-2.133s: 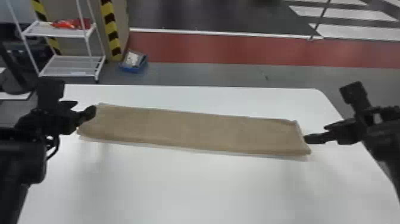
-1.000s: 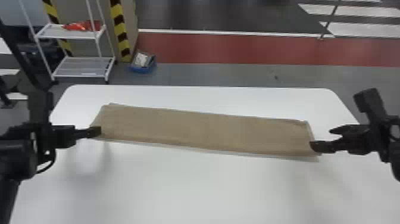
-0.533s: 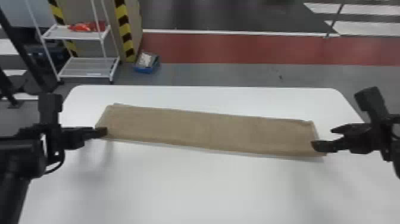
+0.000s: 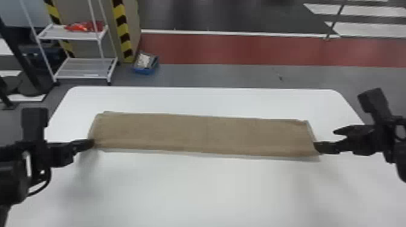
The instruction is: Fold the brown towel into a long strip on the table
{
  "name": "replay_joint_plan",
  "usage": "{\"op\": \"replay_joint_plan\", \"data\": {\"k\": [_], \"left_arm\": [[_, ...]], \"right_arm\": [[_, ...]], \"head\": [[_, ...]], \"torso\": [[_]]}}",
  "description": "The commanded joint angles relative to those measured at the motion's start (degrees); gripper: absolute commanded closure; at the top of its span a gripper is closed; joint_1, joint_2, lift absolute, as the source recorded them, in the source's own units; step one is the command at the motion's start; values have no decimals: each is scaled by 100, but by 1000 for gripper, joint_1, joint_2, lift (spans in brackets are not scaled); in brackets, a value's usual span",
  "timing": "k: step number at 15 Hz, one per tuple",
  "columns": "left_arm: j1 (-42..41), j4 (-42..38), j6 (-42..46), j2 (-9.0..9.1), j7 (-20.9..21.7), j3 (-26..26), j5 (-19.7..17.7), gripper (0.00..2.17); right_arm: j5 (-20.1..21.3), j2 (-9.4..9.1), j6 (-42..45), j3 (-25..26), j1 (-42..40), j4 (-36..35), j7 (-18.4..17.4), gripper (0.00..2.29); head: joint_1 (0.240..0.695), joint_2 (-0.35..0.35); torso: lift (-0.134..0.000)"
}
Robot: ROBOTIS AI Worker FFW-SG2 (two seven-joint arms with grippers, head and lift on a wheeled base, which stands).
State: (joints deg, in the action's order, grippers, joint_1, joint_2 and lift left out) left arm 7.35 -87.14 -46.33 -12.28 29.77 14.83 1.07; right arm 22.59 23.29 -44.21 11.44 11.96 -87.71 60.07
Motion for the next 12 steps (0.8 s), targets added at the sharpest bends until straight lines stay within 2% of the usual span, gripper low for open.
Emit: {"op": "replay_joint_plan", "data": {"k": [1,3,5,6,7,8,10,11,12], "left_arm": [[-568,-681,-145,15,11,266,-195,2007],[-972,-1182,-321,32,90,441,-362,2007],[-1078,-1331,-321,59,143,441,-371,1963],[-1078,-1331,-303,94,143,468,-380,1349],[-1078,-1419,-233,147,143,503,-441,151],[-1104,-1481,-198,164,143,503,-511,-2],[-1218,-1701,154,314,64,582,-714,6],[-1306,-1762,716,445,64,661,-907,29],[-1412,-1788,1191,525,-15,749,-1188,29]], "right_arm": [[0,0,13,7,0,0,-4,70],[-18,-35,48,34,-27,-9,-13,73],[-97,-70,101,86,-53,-9,-39,76],[-114,-123,83,113,-62,-18,-83,76],[-185,-202,65,218,-123,-97,-127,80],[-387,-299,48,341,-229,-246,-224,80],[-774,-563,13,631,-730,-958,-681,80],[-914,-738,-5,737,-1011,-1380,-988,80],[-1028,-976,13,807,-1363,-1863,-1489,80]], "head": [[695,-50],[695,-44],[695,-41],[695,-40],[695,-41],[695,-42],[695,-44],[695,-44],[695,-47]], "torso": [[-100],[-100],[-100],[-100],[-100],[-100],[-100],[-100],[-100]]}}
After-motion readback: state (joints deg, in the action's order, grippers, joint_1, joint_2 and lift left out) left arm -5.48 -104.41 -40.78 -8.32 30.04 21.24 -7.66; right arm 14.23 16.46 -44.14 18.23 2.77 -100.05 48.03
